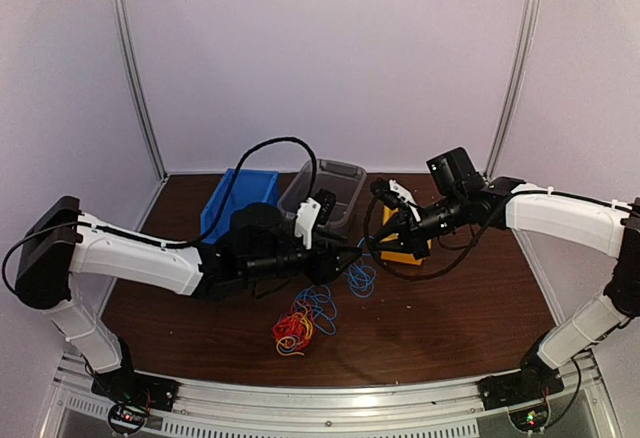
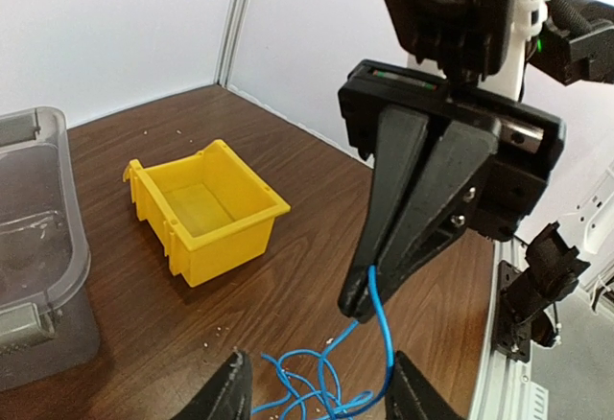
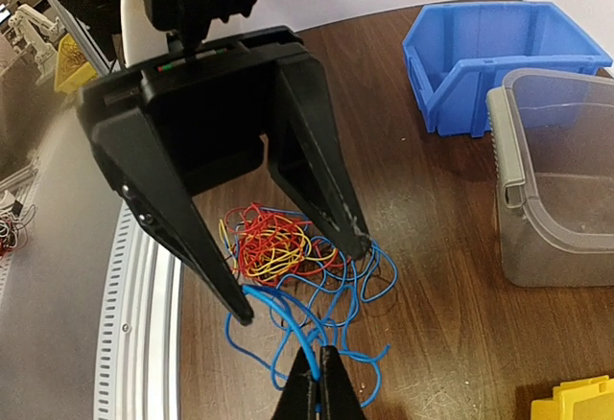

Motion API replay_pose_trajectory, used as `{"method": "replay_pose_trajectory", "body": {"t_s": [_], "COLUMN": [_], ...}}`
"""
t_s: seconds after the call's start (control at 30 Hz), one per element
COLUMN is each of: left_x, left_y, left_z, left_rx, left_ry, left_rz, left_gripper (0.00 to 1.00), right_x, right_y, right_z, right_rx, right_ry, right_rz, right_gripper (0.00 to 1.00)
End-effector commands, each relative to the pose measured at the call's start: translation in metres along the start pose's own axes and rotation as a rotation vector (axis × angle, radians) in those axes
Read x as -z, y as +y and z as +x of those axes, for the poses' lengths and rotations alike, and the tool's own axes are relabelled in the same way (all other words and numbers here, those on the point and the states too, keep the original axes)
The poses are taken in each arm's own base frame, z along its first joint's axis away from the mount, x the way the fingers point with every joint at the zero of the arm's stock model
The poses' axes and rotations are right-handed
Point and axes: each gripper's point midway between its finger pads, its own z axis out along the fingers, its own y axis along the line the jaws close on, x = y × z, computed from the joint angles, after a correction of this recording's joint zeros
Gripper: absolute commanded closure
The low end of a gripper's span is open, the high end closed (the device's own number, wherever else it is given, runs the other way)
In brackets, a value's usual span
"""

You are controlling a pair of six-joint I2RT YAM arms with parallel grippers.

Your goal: Untangle the cables

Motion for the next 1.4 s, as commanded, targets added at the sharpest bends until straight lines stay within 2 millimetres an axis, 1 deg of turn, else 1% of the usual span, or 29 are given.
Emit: {"method": "replay_pose_trajectory", "body": {"t_s": [0.0,0.1,0.13,0.2,0.23,0.27,0.37,0.43,0.57,0.67,0.7,0.73,0.83,0.93,1.03,1.1,1.17,1.2,1.23,1.3,1.37], "left_x": [-0.016,-0.022,-0.021,-0.016,-0.011,-0.005,0.016,0.028,0.046,0.055,0.056,0.056,0.051,0.042,0.032,0.026,0.023,0.023,0.023,0.02,0.01], "left_y": [-0.004,-0.006,-0.003,0.005,0.01,0.018,0.032,0.041,0.067,0.08,0.082,0.082,0.072,0.061,0.057,0.052,0.045,0.043,0.038,0.021,0.011], "left_z": [-0.016,-0.01,-0.009,-0.011,-0.014,-0.019,-0.029,-0.032,-0.023,-0.012,-0.007,-0.002,0.01,0.024,0.03,0.029,0.023,0.017,0.011,0.002,0.0], "left_rx": [-0.021,-0.026,-0.025,-0.026,-0.028,-0.03,-0.043,-0.055,-0.07,-0.076,-0.079,-0.085,-0.1,-0.102,-0.093,-0.089,-0.089,-0.085,-0.086,-0.088,-0.09], "left_ry": [-0.049,-0.021,-0.014,-0.019,-0.028,-0.046,-0.064,-0.064,-0.013,0.033,0.045,0.062,0.094,0.12,0.124,0.11,0.078,0.052,0.021,-0.019,-0.014], "left_rz": [0.02,0.038,0.019,-0.032,-0.067,-0.118,-0.213,-0.27,-0.392,-0.439,-0.441,-0.434,-0.36,-0.271,-0.232,-0.2,-0.164,-0.15,-0.127,-0.036,0.022], "left_gripper": [0.55,0.62,0.78,0.95,1.0,1.0,1.0,1.0,1.0,1.0,0.99,0.96,0.85,0.76,0.74,0.72,0.58,0.54,0.51,0.45,0.43], "right_x": [0.003,0.003,0.003,0.005,0.006,0.008,0.017,0.022,0.031,0.038,0.041,0.044,0.048,0.048,0.047,0.047,0.048,0.048,0.048,0.049,0.049], "right_y": [0.004,0.001,-0.001,-0.005,-0.009,-0.012,-0.025,-0.03,-0.03,-0.03,-0.031,-0.031,-0.03,-0.029,-0.029,-0.029,-0.027,-0.027,-0.026,-0.025,-0.024], "right_z": [-0.015,-0.014,-0.012,-0.01,-0.009,-0.008,-0.005,-0.004,-0.01,-0.018,-0.021,-0.023,-0.029,-0.03,-0.029,-0.029,-0.028,-0.028,-0.028,-0.027,-0.027], "right_rx": [0.011,0.012,0.01,0.014,0.018,0.021,0.018,0.009,0.01,0.013,0.016,0.017,0.027,0.021,0.015,0.017,0.019,0.02,0.017,0.018,0.016], "right_ry": [-0.04,-0.038,-0.031,-0.022,-0.015,-0.011,-0.001,-0.001,-0.022,-0.055,-0.065,-0.074,-0.084,-0.086,-0.083,-0.08,-0.076,-0.075,-0.074,-0.074,-0.075], "right_rz": [-0.013,0.003,0.016,0.042,0.062,0.082,0.135,0.147,0.149,0.164,0.171,0.176,0.183,0.172,0.165,0.167,0.165,0.165,0.164,0.164,0.158], "right_gripper": [1.0,1.0,1.0,1.0,1.0,1.0,1.0,1.0,1.0,1.0,1.0,1.0,1.0,1.0,1.0,1.0,1.0,1.0,1.0,1.0,1.0]}}
